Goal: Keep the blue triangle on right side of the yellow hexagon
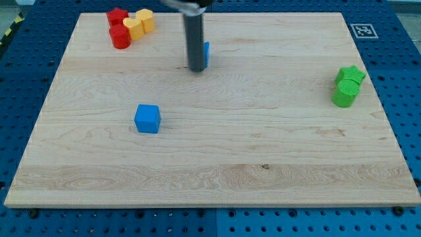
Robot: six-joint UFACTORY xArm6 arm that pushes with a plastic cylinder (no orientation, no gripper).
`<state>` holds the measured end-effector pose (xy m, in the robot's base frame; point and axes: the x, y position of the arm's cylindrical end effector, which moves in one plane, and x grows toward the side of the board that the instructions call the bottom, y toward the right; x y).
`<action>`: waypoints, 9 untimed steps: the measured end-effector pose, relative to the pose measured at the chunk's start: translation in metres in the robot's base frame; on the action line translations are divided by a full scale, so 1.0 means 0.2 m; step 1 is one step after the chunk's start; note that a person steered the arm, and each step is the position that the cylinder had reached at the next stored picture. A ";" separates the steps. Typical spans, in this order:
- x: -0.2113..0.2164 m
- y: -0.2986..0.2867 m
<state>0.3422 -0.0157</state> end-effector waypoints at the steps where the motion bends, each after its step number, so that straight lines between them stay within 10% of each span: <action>1: -0.28 0.02; 3: -0.01 0.16; 5: -0.41 0.45; 9: -0.44 -0.48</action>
